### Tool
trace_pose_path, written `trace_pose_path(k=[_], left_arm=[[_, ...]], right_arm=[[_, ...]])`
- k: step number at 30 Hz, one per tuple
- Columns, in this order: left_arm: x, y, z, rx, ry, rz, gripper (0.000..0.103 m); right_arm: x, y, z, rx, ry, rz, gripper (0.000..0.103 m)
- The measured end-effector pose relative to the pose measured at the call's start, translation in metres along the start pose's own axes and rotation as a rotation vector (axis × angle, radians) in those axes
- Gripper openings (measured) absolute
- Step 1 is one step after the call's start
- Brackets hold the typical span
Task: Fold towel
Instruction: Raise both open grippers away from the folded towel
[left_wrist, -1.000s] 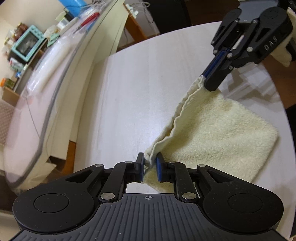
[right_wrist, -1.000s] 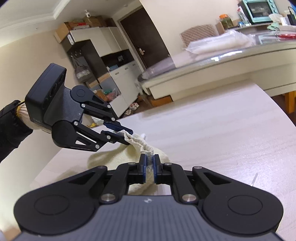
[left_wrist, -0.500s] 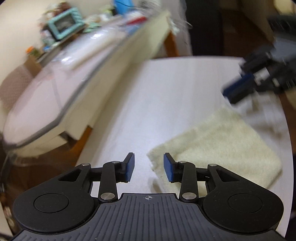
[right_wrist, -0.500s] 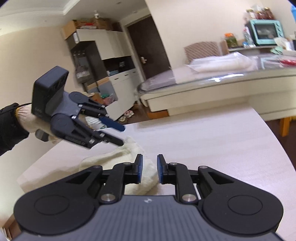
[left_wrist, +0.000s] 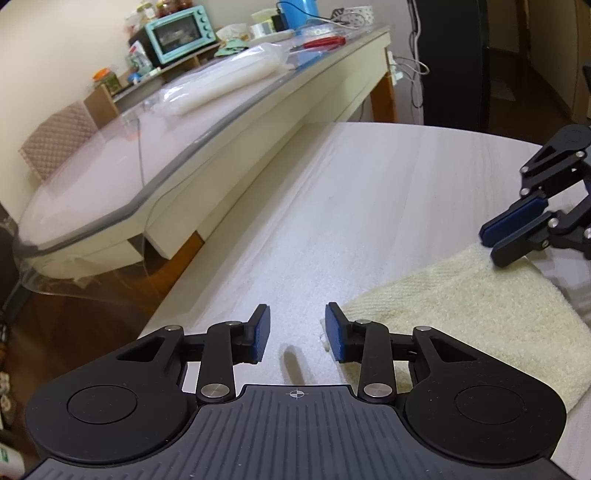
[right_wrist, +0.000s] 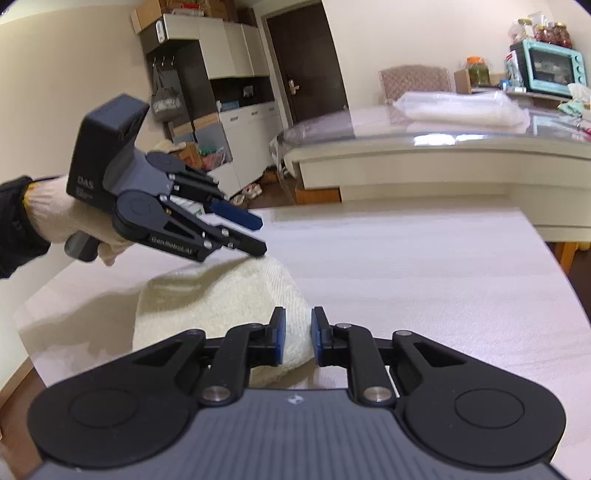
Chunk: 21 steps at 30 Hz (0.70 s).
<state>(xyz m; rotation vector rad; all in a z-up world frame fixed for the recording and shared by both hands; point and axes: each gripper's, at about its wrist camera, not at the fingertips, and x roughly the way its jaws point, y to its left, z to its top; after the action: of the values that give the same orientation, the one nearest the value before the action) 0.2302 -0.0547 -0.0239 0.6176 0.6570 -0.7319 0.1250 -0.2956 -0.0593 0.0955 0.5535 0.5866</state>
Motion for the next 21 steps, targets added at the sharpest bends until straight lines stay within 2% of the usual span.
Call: trace_pose_path(k=[3,9,14,16,21], left_arm=[[-0.02,-0.002,-0.005,-0.007,-0.009,-0.003,0.038],[-0.06,-0.025,-0.031,0.005,0.001,-0.02,0.039],[-0.057,-0.037,-0.057,0.013,0.047,0.018,0.039],[-0.056,-0.037,-0.062,0.004,0.047,0.027,0.039],[-0.073,-0.037,-0.064,-0.033,0.002,0.035,0.04]], right_arm=[[-0.012,0.012,0.0,-0.019,-0.011,0.016,0.019],[-0.016,0.044,-0.017,-0.107,0.035,0.038,0.019],[-0.013,0.05,-0.028,-0.131,0.062,0.021,0.019],[-0.019,0.054,-0.026,-0.128,0.047,0.012,0.02],[-0.031,0.073,-0.025,-0.164,0.034,0.056,0.021]])
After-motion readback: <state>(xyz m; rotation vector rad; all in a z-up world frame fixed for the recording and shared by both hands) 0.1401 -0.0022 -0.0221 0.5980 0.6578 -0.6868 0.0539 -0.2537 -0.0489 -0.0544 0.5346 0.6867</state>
